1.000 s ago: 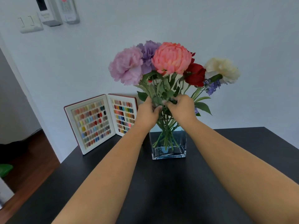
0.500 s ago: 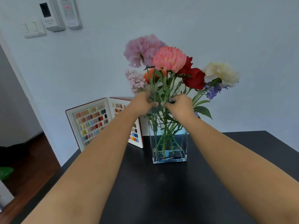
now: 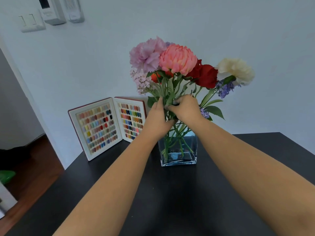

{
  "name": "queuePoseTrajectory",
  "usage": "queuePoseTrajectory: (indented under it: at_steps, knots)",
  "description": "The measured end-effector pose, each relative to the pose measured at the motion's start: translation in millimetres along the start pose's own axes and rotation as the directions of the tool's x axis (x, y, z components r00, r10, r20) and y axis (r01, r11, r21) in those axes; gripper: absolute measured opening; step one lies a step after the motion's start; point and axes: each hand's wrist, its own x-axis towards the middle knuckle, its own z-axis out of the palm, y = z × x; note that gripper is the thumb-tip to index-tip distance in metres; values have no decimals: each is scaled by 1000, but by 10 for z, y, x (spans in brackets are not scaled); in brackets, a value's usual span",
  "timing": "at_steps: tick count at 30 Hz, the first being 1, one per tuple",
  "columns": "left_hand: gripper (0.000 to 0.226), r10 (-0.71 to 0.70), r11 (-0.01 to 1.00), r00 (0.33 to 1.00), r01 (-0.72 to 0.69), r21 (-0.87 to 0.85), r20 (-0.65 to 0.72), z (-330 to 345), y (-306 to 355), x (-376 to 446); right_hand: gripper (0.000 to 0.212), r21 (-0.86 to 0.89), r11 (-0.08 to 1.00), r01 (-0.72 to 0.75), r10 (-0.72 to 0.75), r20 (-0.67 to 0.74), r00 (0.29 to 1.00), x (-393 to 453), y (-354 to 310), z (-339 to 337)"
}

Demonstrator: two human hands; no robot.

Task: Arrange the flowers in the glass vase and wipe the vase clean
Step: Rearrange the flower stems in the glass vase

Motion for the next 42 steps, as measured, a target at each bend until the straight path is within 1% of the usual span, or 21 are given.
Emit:
queuePoseTrajectory:
  at_steps: [3,6,9,10,11,12,14,16,17,18,19,21,24,26,30,33,34,36,37,40,42]
  knots:
    - [89,-12,999,998,14,49,-54,59,5,-2,43,-9,1000,18,-17,49,999,-20,-28,-57]
    - [86,-11,998,995,17,63,-98,107,7,-26,39,-31,999,20,-16,137,990,-54,-63,-135]
    - [72,7,999,990,-1,42,-142,136,-28,-27,22,78,997,-14,-6,244,970,-98,-67,-210]
    - [64,9,999,986,-2,45,-165,137,-50,-24,23,122,992,-27,-4,246,969,-129,-44,-246]
    - [56,9,999,981,1,50,-192,131,-75,-22,25,163,987,-17,-17,206,978,-168,3,-286]
    - [48,2,999,976,10,51,-219,123,-99,-23,23,194,981,11,-34,118,992,-218,64,-334]
    - [37,-23,999,966,33,36,-258,103,-140,-25,24,306,951,40,5,-145,989,-345,238,-443]
    - [29,-48,999,960,53,11,-276,99,-186,-11,28,453,890,50,139,-375,917,-451,428,-537]
    - [27,-62,998,957,66,4,-283,105,-204,-2,27,488,872,49,203,-449,870,-475,512,-571]
    - [25,-70,997,954,74,3,-291,108,-217,6,25,503,864,36,250,-488,836,-472,592,-589]
    - [24,-72,997,952,77,5,-299,114,-223,11,24,516,857,15,280,-490,825,-452,651,-600]
    - [23,-65,997,949,73,15,-308,121,-227,19,30,519,852,-64,313,-408,857,-358,726,-593]
    - [22,-60,997,949,71,24,-310,128,-236,25,39,443,863,-242,359,-202,911,-217,784,-538]
    - [22,-65,997,949,76,23,-310,130,-247,24,39,399,871,-287,350,-95,932,-166,805,-485]
    - [22,-66,997,954,75,21,-294,128,-265,13,29,370,895,-250,258,28,966,-128,740,-461]
    - [23,-66,997,957,72,10,-283,125,-270,16,29,298,918,-261,233,126,964,-95,663,-478]
    - [24,-65,997,957,70,10,-282,126,-271,18,24,290,924,-249,216,143,966,-85,649,-481]
    - [24,-62,998,959,69,14,-278,132,-275,22,6,325,925,-195,155,145,977,-65,630,-485]
    - [24,-62,998,959,69,15,-276,132,-277,23,4,347,922,-170,126,146,981,-53,620,-489]
    - [25,-63,998,961,68,12,-268,124,-286,24,14,342,930,-138,89,155,984,-25,568,-499]
    - [25,-64,998,965,69,10,-255,120,-288,28,19,357,923,-146,70,219,973,6,518,-509]
